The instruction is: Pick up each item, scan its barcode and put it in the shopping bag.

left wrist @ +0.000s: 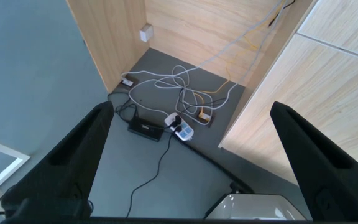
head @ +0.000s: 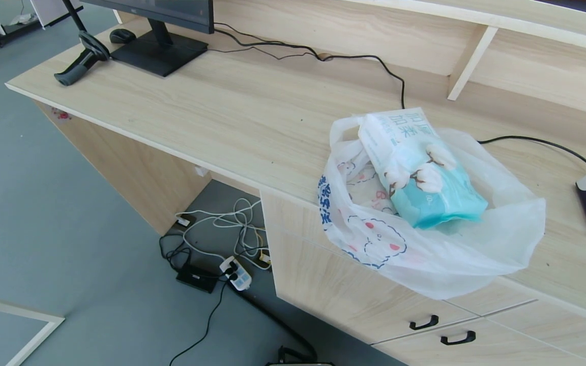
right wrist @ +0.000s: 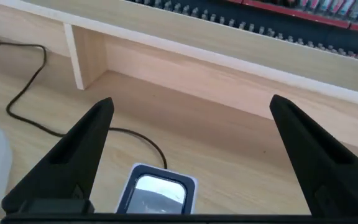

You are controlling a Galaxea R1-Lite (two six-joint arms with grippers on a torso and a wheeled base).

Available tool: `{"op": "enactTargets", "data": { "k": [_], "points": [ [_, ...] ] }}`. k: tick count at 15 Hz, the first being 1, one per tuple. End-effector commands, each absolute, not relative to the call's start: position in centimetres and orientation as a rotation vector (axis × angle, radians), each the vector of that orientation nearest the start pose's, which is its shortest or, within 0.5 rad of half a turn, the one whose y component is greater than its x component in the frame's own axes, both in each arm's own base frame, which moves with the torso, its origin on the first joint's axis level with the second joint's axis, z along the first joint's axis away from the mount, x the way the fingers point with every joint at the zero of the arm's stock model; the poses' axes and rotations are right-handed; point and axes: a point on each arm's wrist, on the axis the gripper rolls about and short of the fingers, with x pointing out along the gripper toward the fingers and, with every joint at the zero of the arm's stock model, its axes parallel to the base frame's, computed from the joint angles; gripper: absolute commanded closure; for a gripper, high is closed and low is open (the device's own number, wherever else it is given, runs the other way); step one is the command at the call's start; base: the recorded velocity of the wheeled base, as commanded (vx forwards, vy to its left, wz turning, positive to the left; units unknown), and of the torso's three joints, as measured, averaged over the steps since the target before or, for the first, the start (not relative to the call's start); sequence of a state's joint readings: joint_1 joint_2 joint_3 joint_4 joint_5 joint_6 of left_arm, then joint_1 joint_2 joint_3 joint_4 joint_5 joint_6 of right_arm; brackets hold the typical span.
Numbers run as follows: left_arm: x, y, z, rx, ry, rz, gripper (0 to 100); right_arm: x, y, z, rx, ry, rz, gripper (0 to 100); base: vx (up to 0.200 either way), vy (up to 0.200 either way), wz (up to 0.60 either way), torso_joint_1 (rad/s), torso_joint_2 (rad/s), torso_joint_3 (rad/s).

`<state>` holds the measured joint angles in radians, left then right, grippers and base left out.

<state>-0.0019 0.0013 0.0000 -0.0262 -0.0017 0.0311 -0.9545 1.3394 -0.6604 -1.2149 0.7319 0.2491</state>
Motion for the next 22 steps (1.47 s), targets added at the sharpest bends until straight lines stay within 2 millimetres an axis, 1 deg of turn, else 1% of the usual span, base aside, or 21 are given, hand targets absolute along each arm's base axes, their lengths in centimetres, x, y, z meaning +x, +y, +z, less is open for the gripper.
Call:
{"op": "enactTargets", "data": {
  "k": [1, 2, 3, 5, 6, 7, 9, 10, 12, 13, 14, 16, 17, 18, 21, 22],
  "points": [
    [-2.3, 0.0, 7.8, 0.032, -0.023, -0.003, 0, 15.2, -20.7, 26.7, -0.082, -0.316, -0.169, 0, 0.000, 0.000, 0.00, 0.000, 0.00, 0.000],
    [-2.3, 0.0, 7.8, 0.032, -0.023, -0.003, 0, 15.7, -21.5, 26.5, -0.085, -0.312, -0.167, 0, 0.000, 0.000, 0.00, 0.000, 0.00, 0.000],
    [-2.3, 0.0, 7.8, 0.031, -0.023, -0.003, 0, 16.8, -23.0, 26.6, -0.124, -0.327, -0.121, 0, 0.000, 0.000, 0.00, 0.000, 0.00, 0.000],
    [-2.3, 0.0, 7.8, 0.029, -0.023, -0.003, 0, 17.1, -23.3, 26.1, -0.126, -0.298, -0.021, 0, 0.000, 0.000, 0.00, 0.000, 0.00, 0.000],
    [-2.3, 0.0, 7.8, 0.031, -0.023, -0.003, 0, 16.9, -23.0, 25.3, -0.097, -0.277, -0.015, 0, 0.000, 0.000, 0.00, 0.000, 0.00, 0.000],
    [-2.3, 0.0, 7.8, 0.031, -0.022, -0.003, 0, 16.5, -22.4, 24.9, -0.082, -0.266, -0.012, 0, 0.000, 0.000, 0.00, 0.000, 0.00, 0.000],
    [-2.3, 0.0, 7.8, 0.034, -0.020, -0.003, 0, 15.6, -20.9, 24.9, -0.082, -0.266, -0.017, 0, 0.000, 0.000, 0.00, 0.000, 0.00, 0.000],
    [-2.3, 0.0, 7.8, 0.034, -0.020, -0.003, 0, 15.0, -20.0, 24.3, -0.068, -0.251, -0.016, 0, 0.000, 0.000, 0.00, 0.000, 0.00, 0.000],
    [-2.3, 0.0, 7.8, 0.029, -0.020, -0.003, 0, 13.8, -18.1, 23.9, -0.075, -0.243, -0.017, 0, 0.000, 0.000, 0.00, 0.000, 0.00, 0.000],
    [-2.3, 0.0, 7.8, 0.029, -0.020, -0.003, 0, 13.9, -17.2, 23.8, -0.082, -0.238, 0.018, 0, 0.000, 0.000, 0.00, 0.000, 0.00, 0.000],
    [-2.3, 0.0, 7.8, 0.029, -0.020, -0.003, 0, 14.2, -16.4, 24.1, -0.101, -0.246, 0.054, 0, -0.200, 0.000, 0.00, -0.007, 0.00, 0.002],
    [-2.3, 0.0, 7.8, 0.029, -0.020, -0.003, 0, 14.5, -15.2, 24.5, -0.124, -0.256, 0.110, 0, -0.200, 0.000, 0.00, 0.012, 0.00, -0.002],
    [-2.3, 0.0, 7.8, 0.029, -0.020, -0.003, 0, 14.5, -15.2, 24.5, -0.124, -0.256, 0.110, 0, -0.200, 0.000, 0.00, 0.012, 0.01, -0.007],
    [-2.3, 0.0, 7.8, 0.029, -0.020, -0.003, 0, 14.6, -14.3, 24.7, -0.133, -0.262, 0.156, 0, -0.200, 0.000, 0.00, -0.012, 0.00, 0.002],
    [-2.3, 0.0, 7.8, 0.031, -0.020, -0.003, 0, 14.7, -13.9, 24.0, -0.118, -0.247, 0.167, 0, -0.200, 0.000, 0.00, -0.009, 0.00, -0.001],
    [-2.3, 0.0, 7.8, 0.029, -0.022, -0.003, 0, 14.9, -13.7, 24.0, -0.116, -0.248, 0.180, 0, 0.000, 0.000, 0.00, 0.000, 0.00, 0.000]
  ]
}}
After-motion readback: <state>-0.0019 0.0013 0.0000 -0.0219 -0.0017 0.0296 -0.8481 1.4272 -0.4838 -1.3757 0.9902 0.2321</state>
